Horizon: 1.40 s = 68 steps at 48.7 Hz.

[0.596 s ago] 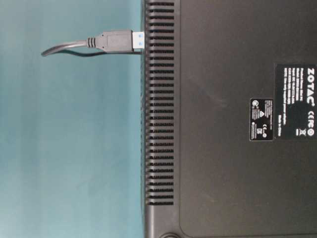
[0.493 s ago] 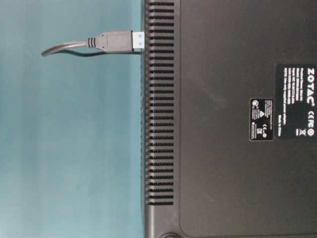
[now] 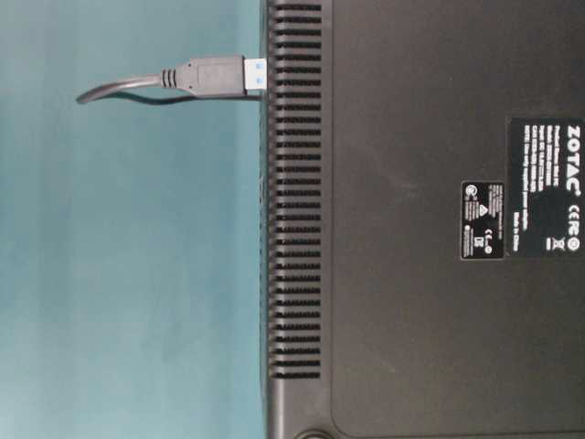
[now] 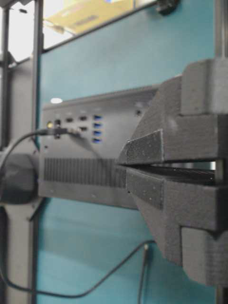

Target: Insert the USB into the PC box with both arms.

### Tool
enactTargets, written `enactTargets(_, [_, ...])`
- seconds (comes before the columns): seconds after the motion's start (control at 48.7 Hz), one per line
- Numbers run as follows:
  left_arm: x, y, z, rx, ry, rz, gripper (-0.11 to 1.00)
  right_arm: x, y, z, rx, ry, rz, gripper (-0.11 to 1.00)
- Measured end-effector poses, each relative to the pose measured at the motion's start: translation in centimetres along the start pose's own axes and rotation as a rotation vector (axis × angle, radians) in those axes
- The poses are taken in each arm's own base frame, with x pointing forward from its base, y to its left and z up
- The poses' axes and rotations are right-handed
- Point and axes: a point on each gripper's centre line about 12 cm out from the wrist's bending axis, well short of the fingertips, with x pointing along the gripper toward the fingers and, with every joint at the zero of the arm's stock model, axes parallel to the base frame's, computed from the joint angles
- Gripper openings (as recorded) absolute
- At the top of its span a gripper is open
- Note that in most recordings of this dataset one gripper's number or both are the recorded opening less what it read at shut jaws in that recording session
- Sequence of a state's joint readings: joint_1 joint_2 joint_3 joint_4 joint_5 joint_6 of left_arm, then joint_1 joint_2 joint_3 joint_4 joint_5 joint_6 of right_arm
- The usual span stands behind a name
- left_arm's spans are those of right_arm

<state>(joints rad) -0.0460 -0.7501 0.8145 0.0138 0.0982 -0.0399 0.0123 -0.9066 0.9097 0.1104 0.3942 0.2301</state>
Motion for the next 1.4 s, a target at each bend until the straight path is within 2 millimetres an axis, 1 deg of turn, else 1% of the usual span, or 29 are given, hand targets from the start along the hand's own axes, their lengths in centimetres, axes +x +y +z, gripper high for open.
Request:
enactTargets(0.082, [0.2, 0.0, 0.0, -0.003, 0.021, 0.001, 0.0, 0.6, 0.5, 0.7, -0.005, 0.053, -0.001, 0.2])
enactTargets(0.164, [0.3, 0.0, -0.5, 0.0, 0.063, 0.002, 0.0, 1.6, 1.1, 1.4, -0.017, 0.085, 0.002, 0.39])
enactTargets(0.308, [0.2, 0.0, -0.8, 0.0, 0.121, 0.005, 0.0, 3.6, 1.6, 2.2, -0.02, 0.125, -0.006, 0.77])
enactTargets(0.329, [0.2, 0.0, -0.8, -0.002, 0.127, 0.005, 0.0, 3.8, 1.6, 2.3, -0.021, 0.128, -0.006, 0.81])
enactTargets(0.37, [0.1, 0.1, -0.8, -0.002, 0.139, 0.007, 0.0, 4.2, 1.8, 2.5, -0.025, 0.134, -0.005, 0.85])
enactTargets(0.575, [0.1, 0.1, -1.0, 0.015, 0.167, 0.006, 0.0, 6.4, 2.5, 3.4, -0.049, 0.189, -0.014, 0.83])
enactTargets(0.801, [0.1, 0.1, -1.0, 0.043, 0.169, 0.003, 0.0, 9.1, 3.3, 3.4, -0.067, 0.291, -0.026, 0.83])
enactTargets(1.007, [0.1, 0.1, -1.0, 0.043, 0.167, 0.003, 0.0, 10.3, 3.8, 3.3, -0.075, 0.317, -0.02, 0.83])
enactTargets(1.151, [0.1, 0.1, -1.0, 0.043, 0.169, 0.003, 0.0, 10.7, 4.2, 3.6, -0.078, 0.313, -0.013, 0.83])
enactTargets(1.397, [0.0, 0.1, -1.1, 0.043, 0.172, 0.003, 0.0, 12.0, 4.5, 3.2, -0.086, 0.345, -0.014, 0.81])
